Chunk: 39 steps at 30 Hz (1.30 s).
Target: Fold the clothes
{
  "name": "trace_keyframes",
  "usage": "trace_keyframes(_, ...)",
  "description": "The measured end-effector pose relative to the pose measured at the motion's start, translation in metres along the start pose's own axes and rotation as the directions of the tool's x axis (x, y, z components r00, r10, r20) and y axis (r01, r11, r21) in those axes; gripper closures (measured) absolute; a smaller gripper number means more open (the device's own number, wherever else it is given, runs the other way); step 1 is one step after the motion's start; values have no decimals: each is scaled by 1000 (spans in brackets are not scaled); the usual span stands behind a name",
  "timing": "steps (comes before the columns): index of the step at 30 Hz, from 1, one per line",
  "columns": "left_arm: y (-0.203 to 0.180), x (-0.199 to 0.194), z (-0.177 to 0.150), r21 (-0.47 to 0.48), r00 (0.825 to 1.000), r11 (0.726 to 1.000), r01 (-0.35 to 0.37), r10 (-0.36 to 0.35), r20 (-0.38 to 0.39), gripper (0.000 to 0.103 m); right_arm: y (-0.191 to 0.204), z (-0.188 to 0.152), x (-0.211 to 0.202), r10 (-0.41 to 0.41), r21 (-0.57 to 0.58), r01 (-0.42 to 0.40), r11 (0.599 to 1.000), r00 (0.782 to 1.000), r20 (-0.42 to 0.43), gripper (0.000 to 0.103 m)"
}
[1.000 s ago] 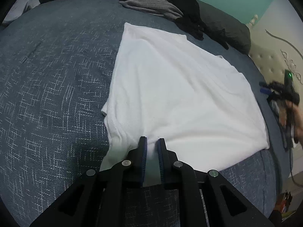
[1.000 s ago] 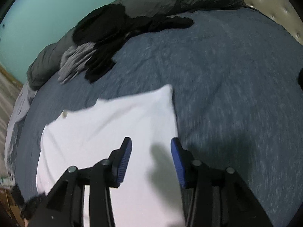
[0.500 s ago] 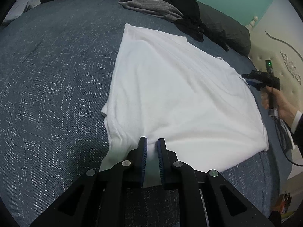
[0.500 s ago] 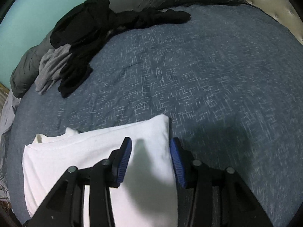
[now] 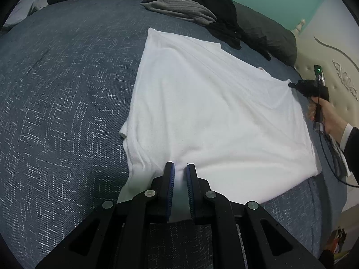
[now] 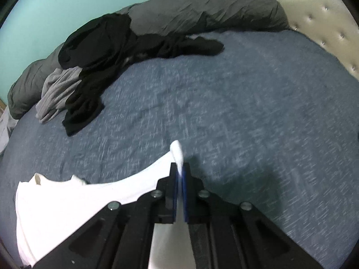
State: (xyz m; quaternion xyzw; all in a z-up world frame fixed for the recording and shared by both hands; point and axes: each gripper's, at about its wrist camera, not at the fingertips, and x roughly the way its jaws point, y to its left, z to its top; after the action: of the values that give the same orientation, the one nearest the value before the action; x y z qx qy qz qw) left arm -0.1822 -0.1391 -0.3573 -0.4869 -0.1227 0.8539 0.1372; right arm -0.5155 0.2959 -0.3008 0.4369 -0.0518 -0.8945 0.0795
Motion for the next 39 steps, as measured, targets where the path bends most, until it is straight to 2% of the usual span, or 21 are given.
trace_keyframes(3,0,0,0,-1,1000,1000,2,-2,-1,92,-4,-1,3,-46,5,46,999,999,-5,100)
trace_keyframes(6,0,0,0,-2,1000,1000,2,-2,0,92,-1,-6,17,-20,-13,19,1000,996,-84,100)
trace_keyframes(8,0,1,0,-5,1000,1000,3,-3,0,92,-3,-7,17,-31,-3,31,1000,995,-90,99)
trace_keyframes(12,1,1,0,-8,1000,1000,5,-5,-1,92,-5,-1,6,-38,43,41,998,997,-62,96)
trace_keyframes(16,0,0,0,-13,1000,1000,9,-9,-1,92,4,3,-21,-57,48,56,997,998,11,96)
trace_keyframes(19,0,-1,0,-21,1000,1000,15,-15,-2,92,26,4,-39,-32,5,31,999,998,53,96)
trace_keyframes(21,-1,-1,0,-20,1000,1000,13,-13,-1,92,49,3,-46,56,-36,-54,998,997,55,95)
trace_keyframes(23,-3,0,0,-11,1000,1000,5,-5,-1,92,80,1,-46,173,-88,-172,981,985,7,94)
trace_keyframes(24,-3,0,0,-9,1000,1000,2,-2,-1,92,99,-1,-45,220,-126,-222,967,975,-25,84)
trace_keyframes(25,-2,-1,0,-8,1000,1000,1,-1,-1,92,119,-4,-42,258,-172,-265,949,964,-62,67)
trace_keyframes(26,-2,-1,0,-9,1000,1000,3,-3,-2,92,139,-7,-39,280,-222,-295,930,955,-98,61)
trace_keyframes(30,0,0,1,-15,1000,1000,11,-11,-5,92,208,-27,-19,284,-383,-349,856,934,-216,59)
trace_keyframes(33,-1,0,1,-5,1000,1000,6,-6,-7,92,234,-40,-5,263,-424,-353,834,930,-256,59)
trace_keyframes(39,1,0,2,-17,1000,1000,18,-19,-10,92,258,-54,21,184,-510,-312,802,940,-287,59)
